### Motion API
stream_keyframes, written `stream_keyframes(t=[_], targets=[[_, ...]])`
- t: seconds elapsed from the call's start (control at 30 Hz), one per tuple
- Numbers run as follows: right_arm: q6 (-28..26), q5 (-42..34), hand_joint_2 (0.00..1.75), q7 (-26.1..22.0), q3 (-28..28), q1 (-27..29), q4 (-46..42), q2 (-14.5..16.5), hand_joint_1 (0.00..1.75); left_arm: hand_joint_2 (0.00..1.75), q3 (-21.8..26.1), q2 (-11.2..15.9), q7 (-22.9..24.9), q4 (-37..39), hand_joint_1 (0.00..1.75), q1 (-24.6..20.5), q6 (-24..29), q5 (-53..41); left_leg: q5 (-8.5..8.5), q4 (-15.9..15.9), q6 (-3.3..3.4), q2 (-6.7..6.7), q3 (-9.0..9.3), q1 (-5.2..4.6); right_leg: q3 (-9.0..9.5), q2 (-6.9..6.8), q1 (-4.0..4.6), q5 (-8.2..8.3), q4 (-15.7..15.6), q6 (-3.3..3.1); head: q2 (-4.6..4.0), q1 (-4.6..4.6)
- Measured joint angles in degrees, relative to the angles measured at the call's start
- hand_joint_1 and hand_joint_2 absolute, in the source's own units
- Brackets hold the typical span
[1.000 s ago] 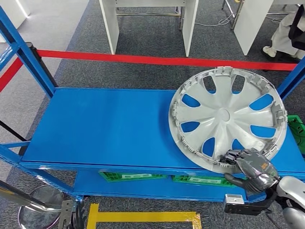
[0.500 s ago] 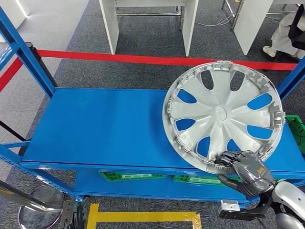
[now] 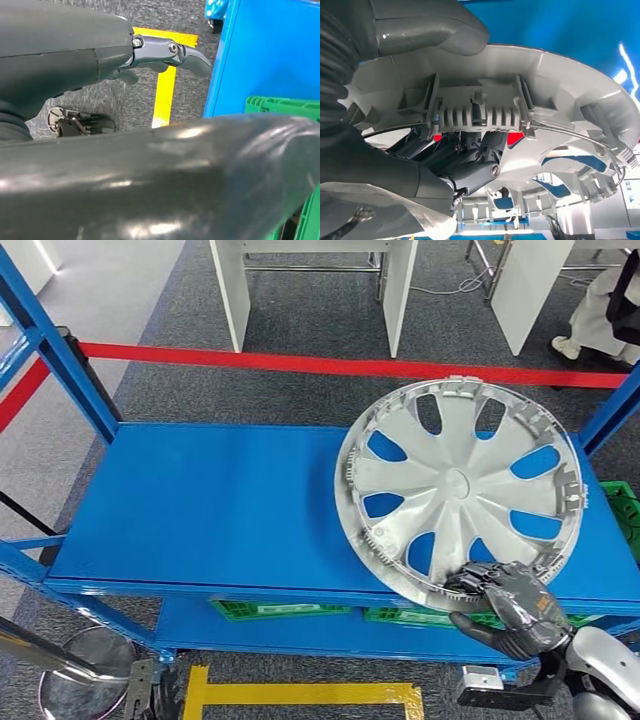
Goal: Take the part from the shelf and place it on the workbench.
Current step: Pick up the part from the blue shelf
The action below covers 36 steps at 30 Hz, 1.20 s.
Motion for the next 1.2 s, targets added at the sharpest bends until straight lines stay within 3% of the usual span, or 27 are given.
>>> stream_keyframes(t=[0.07, 0.1, 0.13, 0.17, 0.2, 0.23, 0.33, 0.4, 0.43, 0.5, 0.53, 0.57, 0.6, 0.63, 0.7, 0.77, 0.87, 0.9, 0.97, 1.03, 1.07, 1.1, 1.13, 1.17, 1.2], targets=[[0.0, -0.8, 1.75, -0.5, -0.1, 0.7, -0.3, 0.5, 1.75, 0.00, 0.2, 0.0, 0.0, 0.0, 0.00, -0.1, -0.8, 0.6, 0.56, -0.7, 0.59, 0.06, 0.16, 0.04, -0.33, 0.00, -0.03, -0.45, 0.3, 0.41, 0.00, 0.05], [-0.2, -1.2, 1.75, -0.9, -0.4, 1.6, -0.5, 1.0, 1.75, 0.00, 0.3, 0.0, 0.1, 0.0, 0.00, -0.1, -1.1, 0.8, 1.13, -1.3, 1.04, 0.14, 0.21, 0.21, -2.08, 0.00, -0.14, -1.77, 4.0, 0.93, 0.00, 0.12], [-0.5, -1.5, 1.75, -1.2, -0.6, 2.5, -0.7, 1.3, 1.75, 0.00, 0.3, 0.0, 0.2, 0.0, 0.00, -0.2, -1.2, 0.8, 1.60, -1.6, 1.23, 0.20, 0.18, 0.56, -2.66, -0.05, -0.41, -1.59, 5.1, 1.65, 0.00, 0.19], [-0.7, -1.8, 1.75, -1.6, -0.9, 3.3, -0.9, 1.7, 1.75, 0.00, 0.3, 0.0, 0.4, 0.0, 0.00, -0.3, -1.1, 0.8, 1.94, -1.8, 1.21, 0.24, 0.06, 0.95, -2.86, -0.09, -0.66, -1.70, 5.6, 2.43, 0.01, 0.26], [-0.9, -1.9, 1.75, -2.1, -1.1, 3.8, -1.0, 1.9, 1.75, 0.00, 0.4, 0.0, 0.6, 0.0, 0.00, -0.3, -1.0, 0.7, 1.80, -1.1, 0.72, 0.19, -0.47, 1.09, -2.55, -0.05, -0.85, -1.10, 5.5, 2.90, 0.01, 0.40], [-1.0, -1.7, 1.75, -2.5, -1.3, 4.0, -1.1, 2.0, 1.75, 0.00, 0.4, 0.0, 0.8, 0.0, 0.00, -0.4, -0.9, 0.7, 1.65, -0.4, 0.14, 0.11, -0.92, 1.14, -0.98, 0.04, -0.95, 0.26, 2.3, 2.94, 0.01, 0.51], [-1.4, -0.7, 1.75, -3.2, -1.7, 4.2, -1.4, 2.1, 1.75, 0.00, 0.4, 0.1, 1.1, 0.0, 0.00, -0.5, -0.6, 0.5, 2.12, 0.6, -0.99, -0.07, -2.08, 0.89, -1.32, 0.38, -0.78, 0.19, 2.0, 1.73, 0.01, 0.59], [-1.7, -0.4, 1.75, -3.4, -1.8, 4.3, -1.4, 2.2, 1.75, 0.00, 0.4, 0.1, 1.2, 0.0, 0.00, -0.5, -0.5, 0.4, 0.94, 1.7, -1.54, -0.02, -2.86, 1.01, -2.10, 0.24, -0.83, 0.61, 2.1, 0.74, 0.01, 0.48], [-1.7, -0.3, 1.75, -3.4, -1.9, 4.4, -1.4, 2.2, 1.75, 0.00, 0.4, 0.1, 1.2, 0.0, 0.00, -0.5, -0.5, 0.3, -0.83, 3.7, -1.78, 0.01, -3.65, 1.06, -2.56, 0.10, -0.82, 0.92, 2.1, 0.12, 0.01, 0.38], [-2.0, -0.3, 1.75, -3.4, -2.0, 4.5, -1.5, 2.2, 1.75, 0.00, 0.4, 0.1, 1.2, 0.0, 0.00, -0.5, -0.5, 0.3, -5.57, 10.7, -2.05, 0.06, -5.92, 1.09, -3.60, -0.11, -0.56, 1.62, 2.1, -0.95, 0.01, 0.22], [-2.1, -0.3, 1.75, -3.4, -2.0, 4.5, -1.6, 2.2, 1.75, 0.00, 0.4, 0.1, 1.2, 0.0, 0.00, -0.5, -0.5, 0.3, -7.35, 14.2, -2.02, 0.06, -6.85, 1.08, -4.12, -0.19, -0.35, 1.98, 2.1, -1.24, 0.01, 0.19], [-2.1, -0.2, 1.75, -3.5, -2.1, 4.5, -1.6, 2.2, 1.75, 0.00, 0.4, 0.1, 1.2, 0.0, 0.00, -0.5, -0.5, 0.3, -8.06, 16.2, -1.84, 0.06, -7.01, 1.04, -4.64, -0.23, -0.09, 2.39, 2.1, -1.45, 0.01, 0.20], [-2.2, -0.2, 1.75, -3.5, -2.1, 4.6, -1.6, 2.2, 1.75, 0.00, 0.4, 0.1, 1.2, 0.0, 0.00, -0.5, -0.5, 0.3, -7.69, 16.2, -1.50, 0.06, -6.25, 0.95, -5.13, -0.25, 0.19, 2.80, 2.1, -1.58, 0.01, 0.20], [-2.2, -0.2, 1.75, -3.5, -2.1, 4.6, -1.6, 2.2, 1.75, 0.00, 0.4, 0.1, 1.2, 0.0, 0.00, -0.6, -0.5, 0.3, -6.41, 14.0, -0.97, 0.05, -4.45, 0.76, -5.58, -0.23, 0.48, 3.21, 2.1, -1.67, 0.01, 0.20], [-2.2, -0.2, 1.75, -3.5, -2.2, 4.7, -1.7, 2.2, 1.75, 0.00, 0.4, 0.1, 1.2, 0.0, 0.00, -0.7, -0.5, 0.3, -3.89, 5.9, 0.62, 0.04, 0.79, 0.13, -6.26, -0.21, 0.87, 4.03, 2.1, -1.74, 0.01, 0.25], [-2.2, -0.2, 1.75, -3.5, -2.2, 4.7, -1.8, 2.2, 1.75, 0.00, 0.4, 0.2, 1.2, 0.0, 0.00, -0.9, -0.5, 0.3, -3.05, 0.1, 1.40, 0.00, 4.05, -0.46, -6.60, -0.27, 0.77, 4.87, 1.9, -1.40, 0.01, 0.29], [-2.2, -0.2, 1.75, -3.6, -2.2, 4.9, -1.9, 2.3, 1.75, 0.00, 0.4, 0.0, 1.2, 0.0, 0.00, -0.9, -0.5, 0.2, -1.81, -1.8, 1.32, 0.05, 3.92, -0.79, -6.81, -0.33, 0.37, 6.08, 1.2, -0.25, 0.01, 0.25], [-2.3, -0.1, 1.75, -3.6, -2.3, 4.9, -1.9, 2.3, 1.75, 0.00, 0.4, 0.0, 1.2, 0.0, 0.00, -1.0, -0.5, 0.3, -1.09, -2.4, 1.38, 0.12, 3.63, -0.65, -7.18, -0.28, 0.38, 5.54, 1.4, 0.06, 0.01, 0.29], [-2.5, 0.4, 1.75, -3.3, -2.3, 5.0, -1.9, 2.3, 1.75, 0.00, 0.4, -0.1, 1.2, 0.0, 0.00, -1.0, -0.5, 0.3, 0.34, -3.3, 1.47, 0.26, 2.63, -0.24, -8.54, -0.18, 0.39, 1.70, 4.5, 0.55, 0.01, 0.48], [-2.6, 1.4, 1.75, -2.7, -2.3, 5.0, -1.9, 2.3, 1.75, 0.00, 0.5, -0.2, 1.1, 0.0, 0.00, -1.0, -0.5, 0.3, 1.46, -3.3, 1.55, 0.31, 1.19, -0.20, -10.24, -0.14, 0.36, -2.82, 11.1, 1.05, 0.00, 0.60], [-2.6, 2.0, 1.75, -2.2, -2.3, 5.0, -1.9, 2.3, 1.75, 0.00, 0.5, -0.3, 1.1, 0.0, 0.00, -0.9, -0.4, 0.3, 1.99, -3.3, 1.53, 0.37, 0.45, -0.19, -10.65, -0.15, 0.33, -3.57, 13.9, 1.26, 0.00, 0.62], [-2.8, 2.6, 1.75, -1.8, -2.2, 5.0, -1.9, 2.3, 1.75, 0.00, 0.5, -0.3, 1.0, 0.0, 0.00, -0.9, -0.3, 0.5, 2.46, -3.2, 1.47, 0.43, -0.21, -0.17, -10.34, -0.16, 0.29, -3.03, 15.3, 1.42, 0.00, 0.60], [-3.1, 3.1, 1.75, -1.4, -2.2, 5.1, -1.9, 2.3, 1.75, 0.00, 0.5, -0.4, 0.9, 0.0, 0.00, -0.9, -0.1, 0.6, 2.87, -3.1, 1.36, 0.47, -0.80, -0.12, -9.02, -0.17, 0.22, -1.55, 14.6, 1.55, 0.00, 0.61], [-3.5, 3.5, 1.75, -1.0, -2.2, 5.2, -1.9, 2.3, 1.75, 0.00, 0.5, -0.4, 0.7, 0.0, 0.00, -0.8, 0.0, 0.7, 3.20, -3.0, 1.19, 0.50, -1.30, -0.06, -6.68, -0.20, 0.10, 0.07, 11.9, 1.69, 0.00, 0.61], [-4.1, 3.9, 1.75, -0.7, -2.2, 5.2, -1.9, 2.3, 1.75, 0.00, 0.5, -0.4, 0.6, 0.0, 0.00, -0.8, 0.1, 0.8, 3.44, -2.7, 0.96, 0.49, -1.71, -0.05, -3.76, -0.21, 0.04, 0.68, 8.0, 1.84, 0.01, 0.61]])
